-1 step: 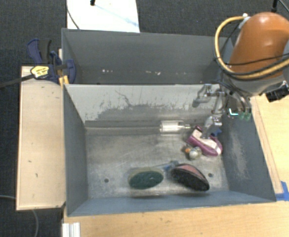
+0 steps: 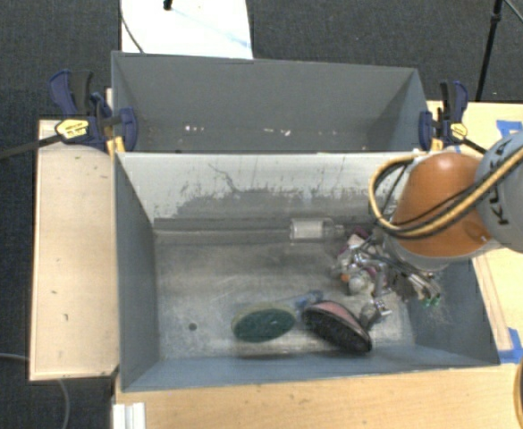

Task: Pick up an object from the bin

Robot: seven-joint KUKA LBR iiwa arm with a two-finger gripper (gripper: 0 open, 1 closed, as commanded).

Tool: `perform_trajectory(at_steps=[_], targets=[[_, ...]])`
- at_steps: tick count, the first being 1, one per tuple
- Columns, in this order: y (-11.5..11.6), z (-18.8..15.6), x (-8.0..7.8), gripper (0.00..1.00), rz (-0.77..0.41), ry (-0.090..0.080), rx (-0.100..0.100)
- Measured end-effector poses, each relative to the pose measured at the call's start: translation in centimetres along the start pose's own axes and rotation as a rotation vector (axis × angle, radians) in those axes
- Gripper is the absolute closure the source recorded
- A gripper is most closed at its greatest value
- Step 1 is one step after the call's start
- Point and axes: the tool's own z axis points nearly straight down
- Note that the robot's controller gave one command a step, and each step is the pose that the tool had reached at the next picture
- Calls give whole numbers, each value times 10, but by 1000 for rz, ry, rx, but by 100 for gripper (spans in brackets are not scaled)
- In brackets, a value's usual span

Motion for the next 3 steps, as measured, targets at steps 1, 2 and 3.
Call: perform_trajectory(at_steps=[1, 2, 3], targets=[[0, -3, -2, 100, -3, -6, 1], [59, -248, 5, 100, 51, -16, 3], [17, -95, 8, 100, 100, 1, -1]])
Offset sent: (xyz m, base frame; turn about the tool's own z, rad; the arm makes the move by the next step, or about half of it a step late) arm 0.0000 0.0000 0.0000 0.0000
